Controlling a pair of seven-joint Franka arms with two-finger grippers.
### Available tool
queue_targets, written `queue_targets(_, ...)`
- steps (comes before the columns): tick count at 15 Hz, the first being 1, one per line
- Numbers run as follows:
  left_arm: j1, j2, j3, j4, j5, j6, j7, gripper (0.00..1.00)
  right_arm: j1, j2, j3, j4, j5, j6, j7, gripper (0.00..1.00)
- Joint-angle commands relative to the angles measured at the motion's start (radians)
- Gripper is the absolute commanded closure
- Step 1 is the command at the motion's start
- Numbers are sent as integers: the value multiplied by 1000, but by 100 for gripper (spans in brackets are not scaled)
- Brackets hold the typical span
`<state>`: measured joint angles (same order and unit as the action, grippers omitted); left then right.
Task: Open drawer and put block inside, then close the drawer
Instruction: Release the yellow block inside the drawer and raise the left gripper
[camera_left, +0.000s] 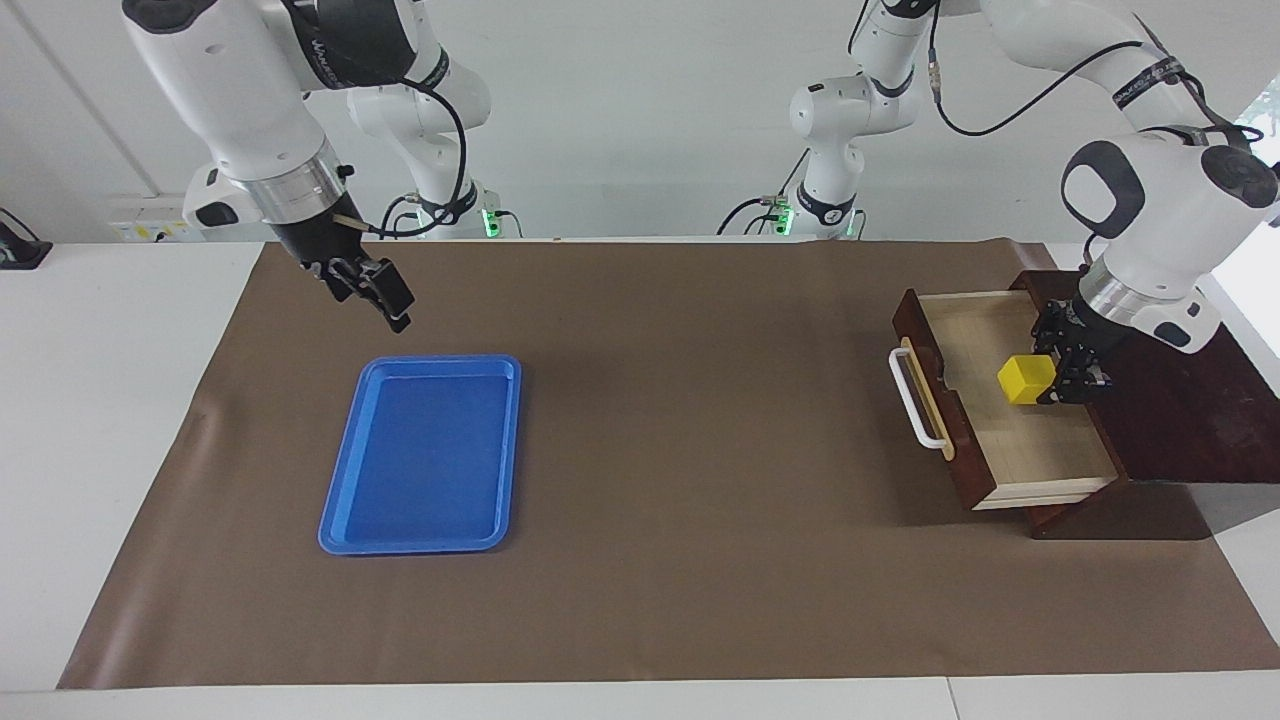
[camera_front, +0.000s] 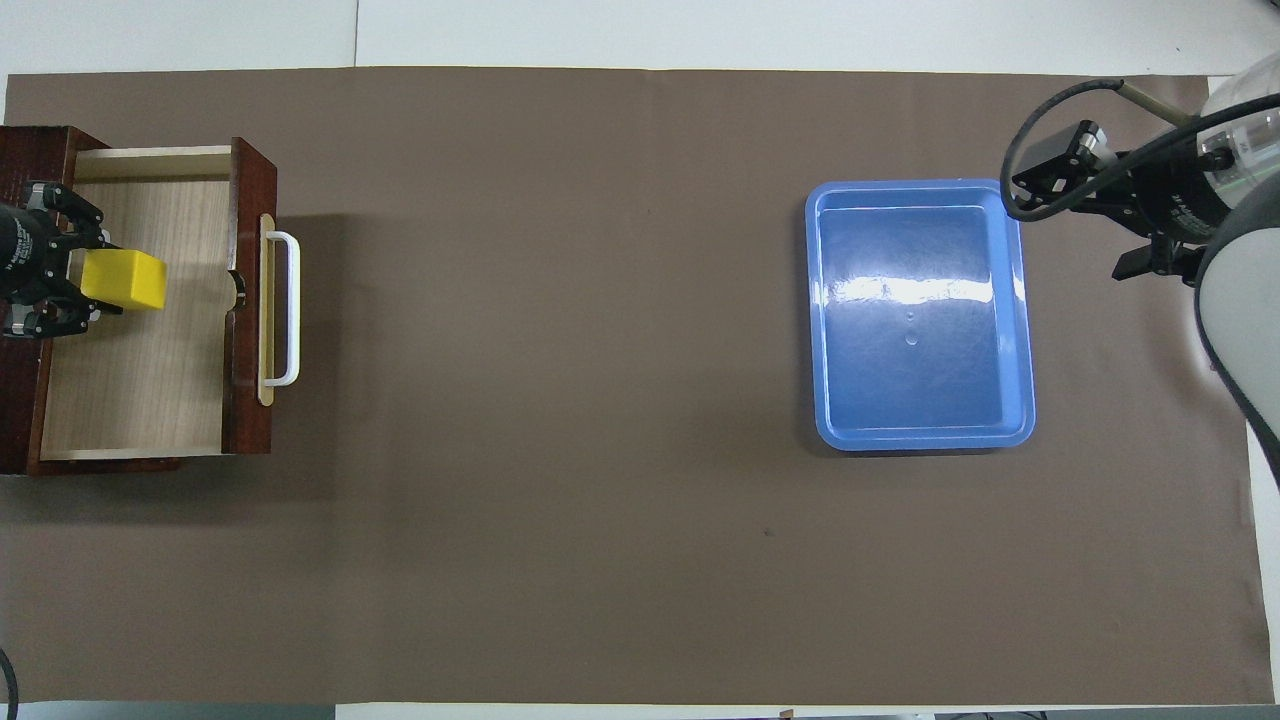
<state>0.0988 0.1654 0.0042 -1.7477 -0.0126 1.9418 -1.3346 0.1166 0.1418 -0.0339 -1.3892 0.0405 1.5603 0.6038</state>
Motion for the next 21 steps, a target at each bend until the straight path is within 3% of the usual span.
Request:
queue_targets(1,-5,-47,-7,-70,2,35,-107,100,-41,-28,11,-30,-28,-9,-142,0)
queue_targets(4,-34,-40,-7,-87,2,55,-227,100,-60,-40,12,-57,-28,-19,-199,0)
queue_targets(7,-48,-55,-7,-127,3,62,-196,100,-60,-57,12,-89,-28,-16,-216,0)
queue_targets(13,-31,-79,-6,-186,3,97,-89,100,-104,-70,11,-119,-30,-38,-585,0)
queue_targets(19,-30,-86,-6,-228,3,137,-107,100,-91,-93,14,-165,-70,-45,-624,0)
queue_targets(20,-27,-86,-6,-228,3,137,-106,70,-89,-102,14,-172,-70,-48,-625,0)
queue_targets(21,-24,-84,-6,-220,3,134,-106,2,-89,-122,16,-201,-68,-40,-627,0)
